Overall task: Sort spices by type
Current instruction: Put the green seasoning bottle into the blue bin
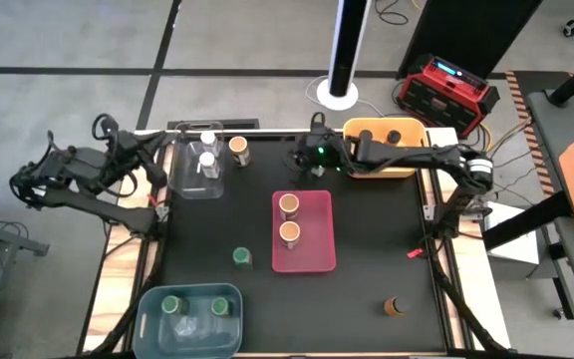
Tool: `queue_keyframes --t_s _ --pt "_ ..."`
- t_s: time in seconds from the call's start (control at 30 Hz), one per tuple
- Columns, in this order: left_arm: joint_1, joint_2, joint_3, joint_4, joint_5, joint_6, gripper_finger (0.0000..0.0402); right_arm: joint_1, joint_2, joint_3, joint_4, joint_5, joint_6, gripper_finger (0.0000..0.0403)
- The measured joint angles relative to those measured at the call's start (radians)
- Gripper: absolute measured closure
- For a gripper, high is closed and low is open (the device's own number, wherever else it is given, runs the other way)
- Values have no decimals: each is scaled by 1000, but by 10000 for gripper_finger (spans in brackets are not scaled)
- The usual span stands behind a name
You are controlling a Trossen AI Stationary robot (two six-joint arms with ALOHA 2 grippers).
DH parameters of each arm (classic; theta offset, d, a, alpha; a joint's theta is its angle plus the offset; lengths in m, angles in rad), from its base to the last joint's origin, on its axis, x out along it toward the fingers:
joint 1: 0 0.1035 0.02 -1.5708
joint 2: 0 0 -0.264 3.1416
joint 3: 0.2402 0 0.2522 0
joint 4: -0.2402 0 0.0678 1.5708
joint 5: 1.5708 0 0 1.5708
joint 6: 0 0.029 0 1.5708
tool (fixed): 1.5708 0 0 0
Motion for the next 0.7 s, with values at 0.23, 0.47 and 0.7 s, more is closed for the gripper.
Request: queue_keyframes --t_s 0.23,0.47,0.7 --pt "0 -13 -25 -80 -29 -86 402 -4 72 90 -15 -59 7 385" --pt "0 -12 -111 -236 67 -314 402 91 46 87 -76 -29 18 385" --pt "0 -9 -233 -201 122 -371 402 105 41 86 -100 -5 2 385"
